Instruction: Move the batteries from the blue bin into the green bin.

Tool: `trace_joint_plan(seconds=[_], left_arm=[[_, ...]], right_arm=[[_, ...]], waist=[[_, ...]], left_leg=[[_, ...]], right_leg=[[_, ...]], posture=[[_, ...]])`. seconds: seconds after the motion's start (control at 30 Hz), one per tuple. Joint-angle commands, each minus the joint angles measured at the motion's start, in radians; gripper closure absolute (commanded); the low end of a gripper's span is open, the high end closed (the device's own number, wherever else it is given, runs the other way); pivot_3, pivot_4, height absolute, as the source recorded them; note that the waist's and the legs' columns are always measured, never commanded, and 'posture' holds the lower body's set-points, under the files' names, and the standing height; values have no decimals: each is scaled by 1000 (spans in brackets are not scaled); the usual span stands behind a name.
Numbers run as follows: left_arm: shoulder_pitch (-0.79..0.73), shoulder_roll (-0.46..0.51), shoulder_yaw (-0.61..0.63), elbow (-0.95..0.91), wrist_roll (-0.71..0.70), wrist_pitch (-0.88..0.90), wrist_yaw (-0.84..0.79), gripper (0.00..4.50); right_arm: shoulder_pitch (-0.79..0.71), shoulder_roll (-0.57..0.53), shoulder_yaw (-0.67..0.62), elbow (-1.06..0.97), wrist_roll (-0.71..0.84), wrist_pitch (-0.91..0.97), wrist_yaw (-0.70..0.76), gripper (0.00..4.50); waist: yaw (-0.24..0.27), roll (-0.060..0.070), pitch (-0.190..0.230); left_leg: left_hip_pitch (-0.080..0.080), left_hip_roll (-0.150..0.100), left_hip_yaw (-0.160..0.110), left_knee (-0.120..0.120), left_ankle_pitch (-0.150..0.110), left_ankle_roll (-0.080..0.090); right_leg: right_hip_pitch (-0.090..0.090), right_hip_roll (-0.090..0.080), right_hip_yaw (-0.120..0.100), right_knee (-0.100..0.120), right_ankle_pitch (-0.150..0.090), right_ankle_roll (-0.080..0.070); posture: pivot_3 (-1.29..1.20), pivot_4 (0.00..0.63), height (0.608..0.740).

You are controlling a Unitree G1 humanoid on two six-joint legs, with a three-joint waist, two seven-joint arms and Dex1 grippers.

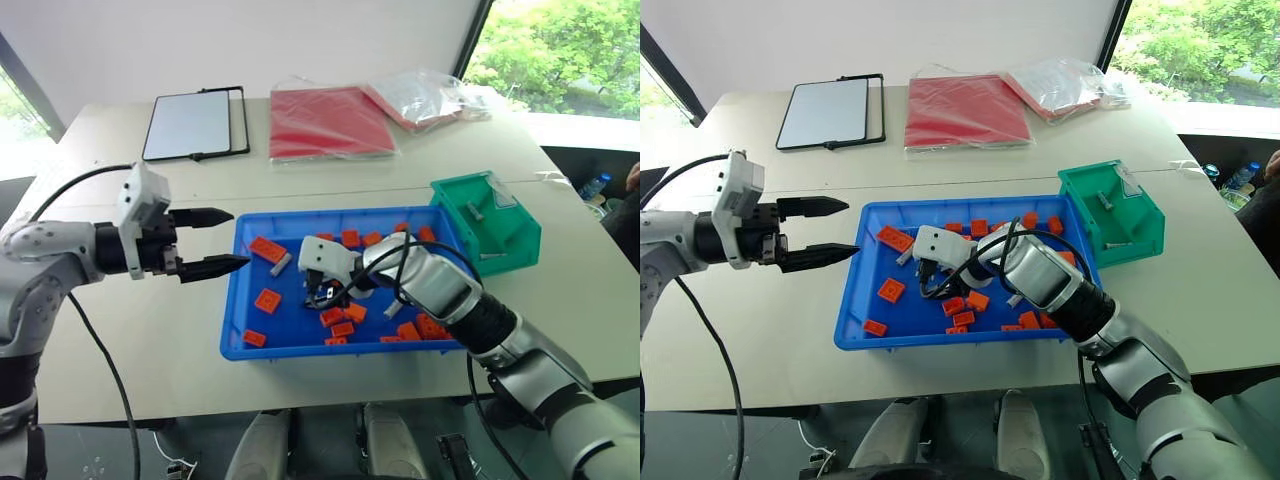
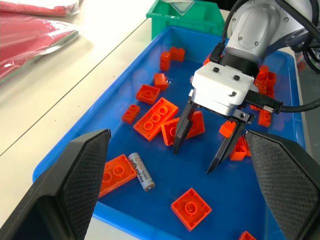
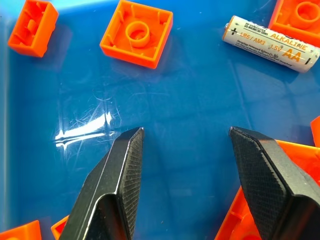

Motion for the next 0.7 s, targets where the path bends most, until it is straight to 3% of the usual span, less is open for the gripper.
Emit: trace_joint_plan(seconds=[0.03, 0.23, 0.5, 0.6, 0.67, 0.7], left_arm=[[-6, 11, 3, 5, 24, -35, -21, 0], [70, 70, 14, 23, 80, -78, -91, 0], [120, 101, 58, 12, 81, -87, -114, 0], [110, 91, 58, 6, 74, -81, -103, 0], [101, 85, 58, 2, 65, -72, -93, 0], [97, 84, 58, 1, 62, -68, -90, 0]], right_arm=[[-10, 39, -34, 37, -20, 3, -31, 1726], [-34, 168, -109, 166, -52, -12, -159, 1726], [-22, 256, -139, 207, -77, -8, -229, 1726], [-17, 267, -143, 198, -78, 9, -235, 939], [-14, 272, -145, 187, -75, 25, -235, 18], [-12, 273, -149, 183, -72, 34, -234, 18]], waist=[[0, 0, 0], [-4, 0, 0], [-2, 0, 0], [-3, 0, 0], [-3, 0, 0], [-3, 0, 0]], left_leg=[[0, 0, 0, 0, 0, 0], [0, 1, 0, -2, 0, -1], [0, 1, -1, -1, 0, -1], [0, 1, 0, -2, 0, -1], [0, 1, 0, -2, 0, -1], [0, 1, 0, -2, 0, -1]], right_leg=[[0, 0, 0, 0, 0, 0], [-2, 1, 1, 1, 0, 0], [-1, 1, 0, 1, 0, 0], [-2, 1, 1, 1, 0, 0], [-2, 1, 0, 1, 0, 0], [-2, 1, 0, 1, 0, 0]], posture=[[0, 150, 731], [0, 150, 731], [0, 150, 731], [0, 150, 731], [0, 150, 731], [0, 150, 731]])
